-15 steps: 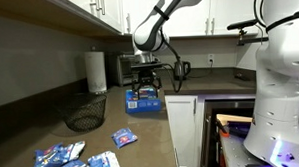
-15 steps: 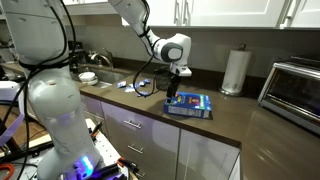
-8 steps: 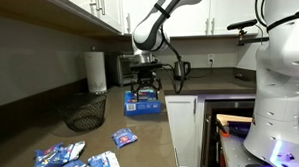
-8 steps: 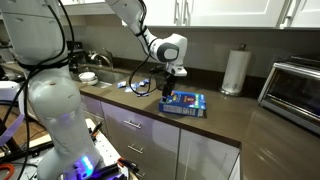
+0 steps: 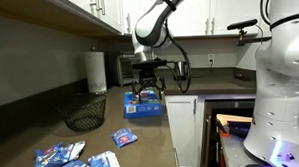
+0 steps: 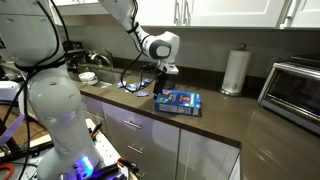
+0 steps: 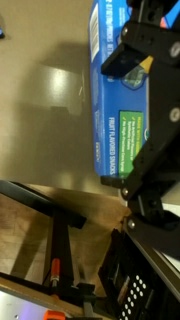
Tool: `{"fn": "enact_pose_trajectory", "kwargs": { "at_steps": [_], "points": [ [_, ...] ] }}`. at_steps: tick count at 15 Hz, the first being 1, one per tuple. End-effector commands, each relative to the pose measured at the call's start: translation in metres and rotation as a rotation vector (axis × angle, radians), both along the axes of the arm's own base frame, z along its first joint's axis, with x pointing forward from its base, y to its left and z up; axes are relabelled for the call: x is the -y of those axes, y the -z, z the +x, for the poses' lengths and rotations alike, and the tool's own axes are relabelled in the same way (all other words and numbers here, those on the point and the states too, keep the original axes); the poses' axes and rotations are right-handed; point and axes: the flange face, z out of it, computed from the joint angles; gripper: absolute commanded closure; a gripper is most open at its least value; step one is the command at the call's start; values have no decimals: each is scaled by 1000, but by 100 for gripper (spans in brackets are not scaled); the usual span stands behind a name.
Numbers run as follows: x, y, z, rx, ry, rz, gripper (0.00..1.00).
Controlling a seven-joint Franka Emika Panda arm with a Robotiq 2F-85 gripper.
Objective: Move the blue box to the left and make it stand
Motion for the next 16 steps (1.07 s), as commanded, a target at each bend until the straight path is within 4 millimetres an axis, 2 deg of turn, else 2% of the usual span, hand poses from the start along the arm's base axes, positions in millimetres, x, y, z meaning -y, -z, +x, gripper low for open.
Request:
{"fn": "enact_pose_trajectory", "kwargs": {
  "at_steps": [1, 7, 10, 16],
  "points": [
    [-3, -24, -18, -5, -8, 10, 0],
    [14, -67, -16, 64, -37, -20, 0],
    [30, -84, -13, 134, -70, -47, 0],
    [88, -123, -5, 259, -233, -45, 0]
  ]
}}
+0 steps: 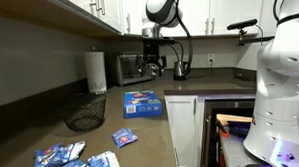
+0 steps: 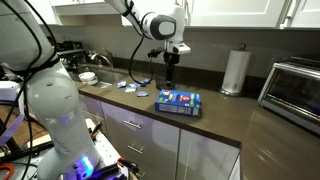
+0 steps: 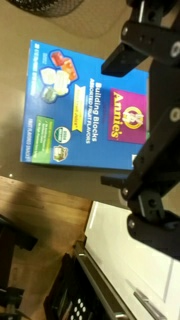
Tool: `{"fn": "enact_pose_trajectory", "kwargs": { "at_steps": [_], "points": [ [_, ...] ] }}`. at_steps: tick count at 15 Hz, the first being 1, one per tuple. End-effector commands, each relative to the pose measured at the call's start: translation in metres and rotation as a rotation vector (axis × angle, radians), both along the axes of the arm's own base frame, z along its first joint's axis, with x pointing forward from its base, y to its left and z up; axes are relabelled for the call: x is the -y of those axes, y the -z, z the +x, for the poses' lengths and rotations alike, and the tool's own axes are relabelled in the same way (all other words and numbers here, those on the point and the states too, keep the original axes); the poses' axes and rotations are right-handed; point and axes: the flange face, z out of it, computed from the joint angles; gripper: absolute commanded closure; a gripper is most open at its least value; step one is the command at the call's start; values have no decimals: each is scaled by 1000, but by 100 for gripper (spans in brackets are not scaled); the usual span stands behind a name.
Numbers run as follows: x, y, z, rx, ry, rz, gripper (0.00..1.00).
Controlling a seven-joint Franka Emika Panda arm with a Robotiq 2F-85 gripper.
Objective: Move the blue box to the left and make it stand
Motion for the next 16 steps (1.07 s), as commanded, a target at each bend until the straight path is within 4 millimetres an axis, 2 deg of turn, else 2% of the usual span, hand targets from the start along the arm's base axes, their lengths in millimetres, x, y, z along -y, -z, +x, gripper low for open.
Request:
{"fn": "enact_pose_trajectory", "kwargs": {
  "at_steps": [1, 2, 3, 5, 8, 10, 12, 16],
  "points": [
    [34, -25, 4, 65, -145, 23, 0],
    [43, -31, 7, 81, -162, 36, 0],
    [31, -20, 4, 56, -104, 12, 0],
    [42, -29, 6, 79, -133, 17, 0],
    [42, -30, 6, 80, -140, 16, 0],
    [30, -15, 8, 57, -233, -8, 0],
    [31, -6, 13, 34, -271, 0, 0],
    [52, 7, 25, 30, -332, 24, 0]
  ]
}}
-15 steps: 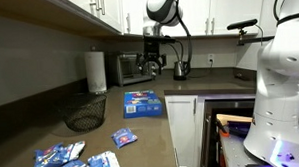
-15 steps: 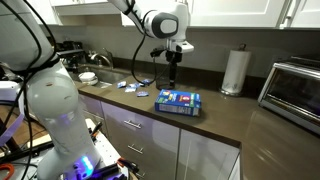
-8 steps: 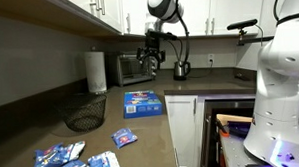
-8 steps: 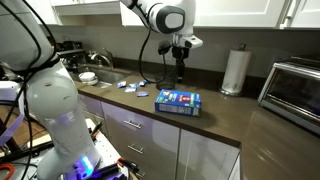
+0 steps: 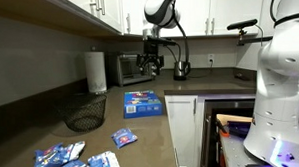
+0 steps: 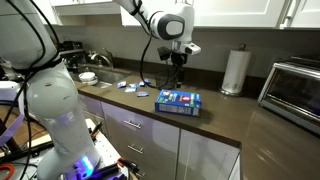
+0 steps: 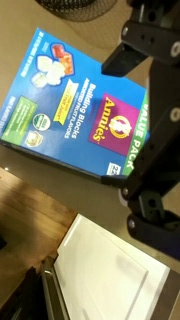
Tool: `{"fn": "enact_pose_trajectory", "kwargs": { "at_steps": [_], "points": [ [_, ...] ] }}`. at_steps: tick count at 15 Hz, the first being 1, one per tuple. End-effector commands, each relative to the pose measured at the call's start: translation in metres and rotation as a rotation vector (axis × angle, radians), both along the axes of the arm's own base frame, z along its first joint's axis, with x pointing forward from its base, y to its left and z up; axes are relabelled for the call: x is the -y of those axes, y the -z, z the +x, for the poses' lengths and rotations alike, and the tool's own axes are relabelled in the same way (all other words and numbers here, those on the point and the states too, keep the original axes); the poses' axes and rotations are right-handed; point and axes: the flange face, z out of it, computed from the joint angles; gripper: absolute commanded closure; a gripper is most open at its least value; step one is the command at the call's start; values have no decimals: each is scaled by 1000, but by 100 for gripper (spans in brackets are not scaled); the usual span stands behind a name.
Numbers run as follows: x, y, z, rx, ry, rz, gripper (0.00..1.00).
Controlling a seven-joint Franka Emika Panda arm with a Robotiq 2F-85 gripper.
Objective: Move the blue box to the left and make it stand
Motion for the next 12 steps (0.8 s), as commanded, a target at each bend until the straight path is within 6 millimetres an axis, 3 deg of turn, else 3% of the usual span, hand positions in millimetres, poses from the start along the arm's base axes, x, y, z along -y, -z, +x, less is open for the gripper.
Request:
{"fn": "enact_pose_trajectory", "kwargs": {
  "at_steps": [1, 6, 12],
  "points": [
    [28, 8, 14, -1, -91, 23, 0],
    [67, 26, 24, -18, -288, 146, 0],
    [84, 67, 40, -116, -419, 228, 0]
  ]
}}
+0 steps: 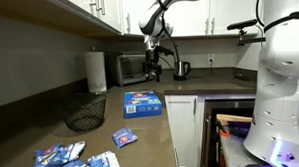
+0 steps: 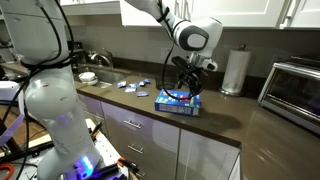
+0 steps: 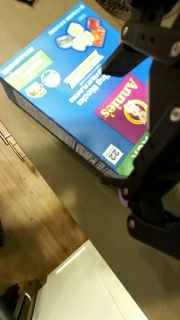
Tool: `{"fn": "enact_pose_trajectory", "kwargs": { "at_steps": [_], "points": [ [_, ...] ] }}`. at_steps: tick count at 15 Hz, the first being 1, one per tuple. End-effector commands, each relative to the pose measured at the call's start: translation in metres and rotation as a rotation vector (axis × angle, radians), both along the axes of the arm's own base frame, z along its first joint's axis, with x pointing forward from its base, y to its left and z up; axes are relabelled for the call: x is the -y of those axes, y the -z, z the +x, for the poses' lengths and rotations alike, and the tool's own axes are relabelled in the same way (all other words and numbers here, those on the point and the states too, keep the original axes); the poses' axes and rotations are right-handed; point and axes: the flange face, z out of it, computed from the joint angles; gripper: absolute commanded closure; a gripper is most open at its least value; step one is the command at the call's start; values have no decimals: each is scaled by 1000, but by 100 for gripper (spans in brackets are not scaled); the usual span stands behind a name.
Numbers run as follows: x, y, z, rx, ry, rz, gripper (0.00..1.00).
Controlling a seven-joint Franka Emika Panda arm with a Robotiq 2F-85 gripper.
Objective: Move the blue box to the left and make it stand
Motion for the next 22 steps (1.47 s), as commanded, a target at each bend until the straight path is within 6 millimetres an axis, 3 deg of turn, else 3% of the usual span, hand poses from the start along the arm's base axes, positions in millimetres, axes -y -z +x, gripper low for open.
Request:
{"fn": "enact_pose_trajectory", "kwargs": {
  "at_steps": [1, 2, 7, 16, 22],
  "points": [
    [10, 20, 19, -58, -7, 9, 0],
    [4, 14, 8, -28, -13, 4, 0],
    [-1, 26, 15, -23, -48, -11, 0],
    [25, 32, 34, 59, -118, -79, 0],
    [38, 50, 41, 104, -155, 59, 0]
  ]
}}
